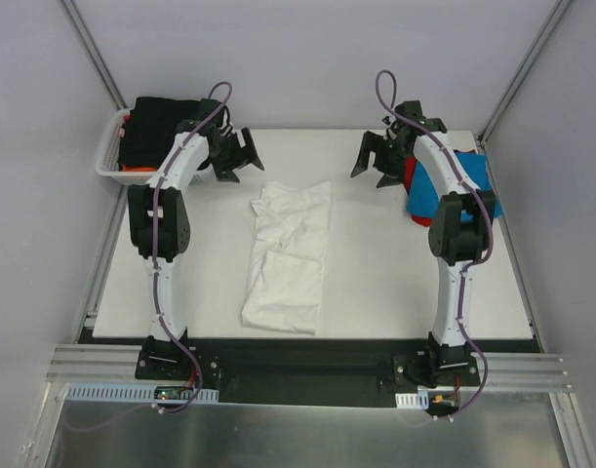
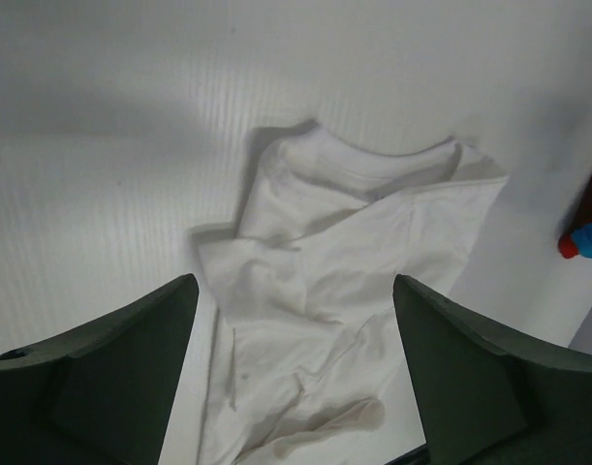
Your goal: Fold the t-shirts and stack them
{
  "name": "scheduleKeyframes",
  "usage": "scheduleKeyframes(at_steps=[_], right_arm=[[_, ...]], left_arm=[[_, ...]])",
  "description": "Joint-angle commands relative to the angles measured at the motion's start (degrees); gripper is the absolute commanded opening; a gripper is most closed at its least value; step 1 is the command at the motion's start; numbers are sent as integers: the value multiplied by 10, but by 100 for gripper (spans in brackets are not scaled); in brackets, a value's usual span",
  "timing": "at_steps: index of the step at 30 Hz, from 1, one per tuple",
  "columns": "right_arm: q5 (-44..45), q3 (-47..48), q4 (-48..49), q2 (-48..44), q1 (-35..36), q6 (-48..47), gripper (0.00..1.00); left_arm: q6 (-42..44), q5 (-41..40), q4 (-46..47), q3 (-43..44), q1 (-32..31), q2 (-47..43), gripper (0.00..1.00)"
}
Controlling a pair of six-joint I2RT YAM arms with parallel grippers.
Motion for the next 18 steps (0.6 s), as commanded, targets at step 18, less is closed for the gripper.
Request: scheduleKeyframes(at_steps=[18], right_arm=[[-66,-94,187,47,40,87,78]], left_arm=[[24,67,42,-21,-2,59,80]])
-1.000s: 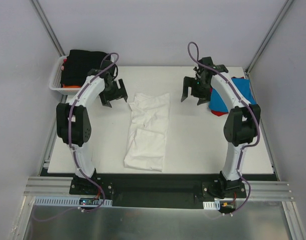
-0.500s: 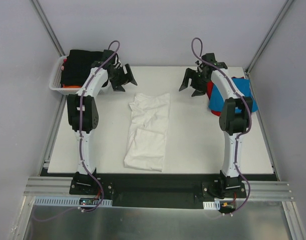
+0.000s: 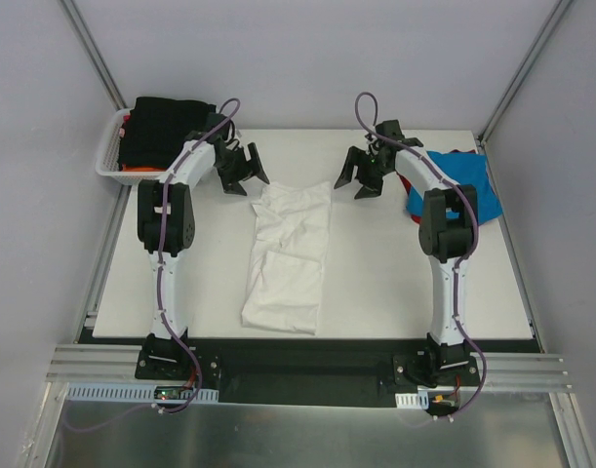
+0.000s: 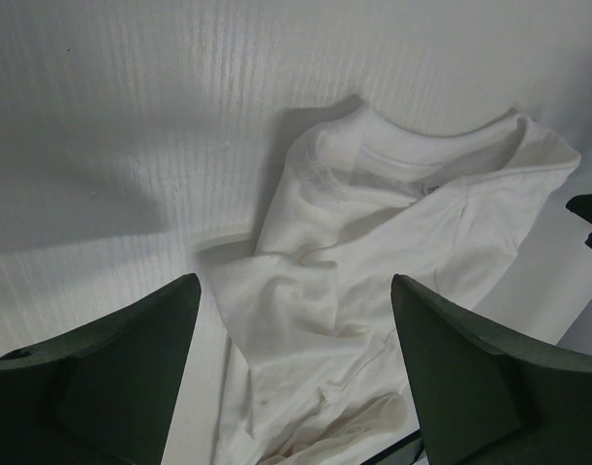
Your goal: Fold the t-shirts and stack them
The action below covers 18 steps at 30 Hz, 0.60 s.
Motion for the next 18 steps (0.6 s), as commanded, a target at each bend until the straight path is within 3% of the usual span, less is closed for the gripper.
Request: scheduleKeyframes(at_steps=[1,18], right_arm=[[-25,-6,41,6,12,26,78],[-52,-21,71,23,20,51,75]], left_arm=[[13,12,6,-5,-2,5,80],[4,79,31,-18,-3,36,80]])
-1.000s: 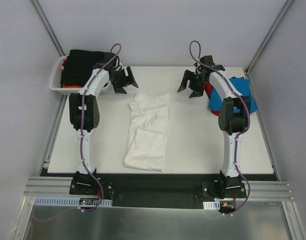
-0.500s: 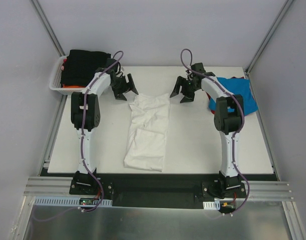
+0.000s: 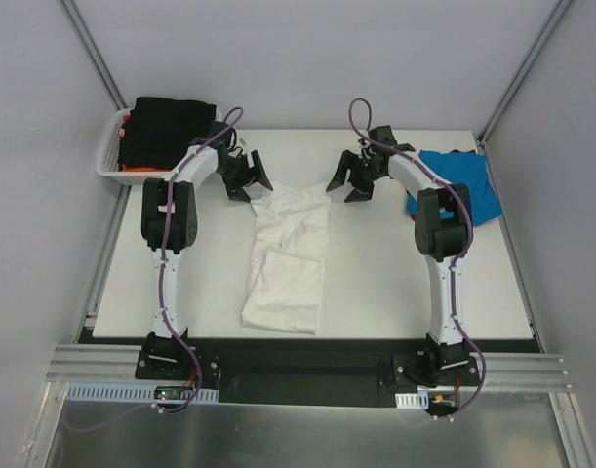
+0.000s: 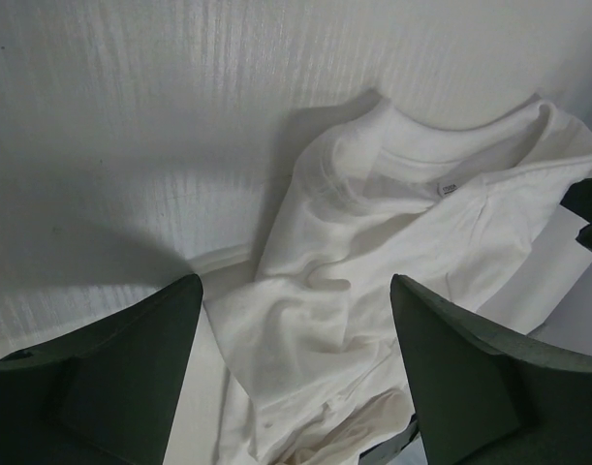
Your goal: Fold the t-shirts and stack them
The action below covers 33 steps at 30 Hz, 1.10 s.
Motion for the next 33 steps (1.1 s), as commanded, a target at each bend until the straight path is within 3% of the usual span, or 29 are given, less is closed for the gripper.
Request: scheduleKeyframes(at_steps=[1,6,9,10,11,15,17,18,20,23,26,27,30,33], right_arm=[[-22,-6,32,8,5,20,75],[-35,-10,48,22,13,32,75],[-44,-3,60,33,22,43,69],[-46,-2,63,35,24,46,65],[-47,1,64,38,26,49,64],[-46,5,70,43,32,53,56],[-46,5,73,47,32,54,47],[-46,6,77,48,32,55,37],[-48,9,80,50,32,57,30],[-47,11,79,53,32,57,30],[-40,11,78,53,32,56,38],[-37,11,78,52,31,55,44],[-36,23,78,61,31,57,47],[-40,40,78,72,29,59,47]], left_arm=[[3,47,16,-5,-4,10,80],[-2,63,25,-4,-9,20,80],[-5,70,30,0,-14,26,73],[-6,76,32,1,-15,28,67],[-6,78,32,3,-17,29,53],[-10,76,35,4,-22,34,20],[-12,72,37,2,-23,37,14],[-13,72,37,2,-23,38,9],[-13,72,38,0,-24,41,8],[-12,70,40,-6,-25,40,7],[-8,69,42,-5,-25,39,13],[-7,62,42,-5,-25,36,14],[-2,49,43,6,-25,35,22],[2,36,43,29,-25,41,37]])
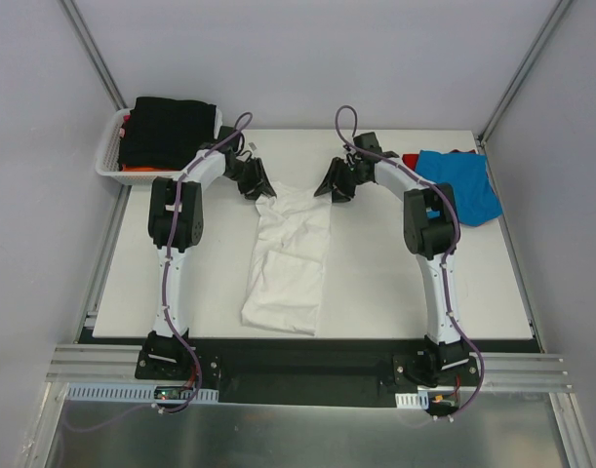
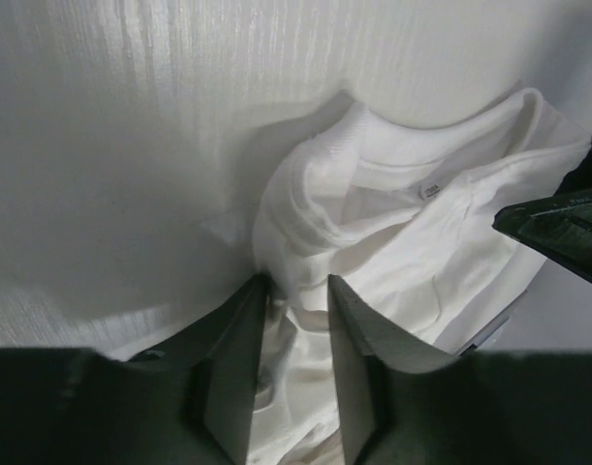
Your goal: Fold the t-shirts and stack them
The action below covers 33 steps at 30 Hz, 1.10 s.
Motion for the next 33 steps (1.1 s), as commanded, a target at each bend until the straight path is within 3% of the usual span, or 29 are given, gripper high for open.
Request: scheduleKeyframes(at_steps=[1,2,5,16,29,32,33], right_arm=[[10,37,3,21,-3,-2,47],[10,36,6,21,-3,1,46],[10,28,13,11,-2,2,47],[8,9,22,-11,-3,-1,45],[6,-5,30,-19,-3,4,44],[8,-5,31,-15,-2,4,43],[8,-5,31,-15,-2,4,42]], left_arm=[[13,-43,3,34,-6,6,41],[14,-50,3,39,-6,7,46],[19,-81,4,47,-6,3,48],[32,-181,27,55,-6,-3,47],[11,-97,89,62,-12,30,45],[-4,-75,107,60,-12,35,41],[-8,-71,110,60,-15,35,34]])
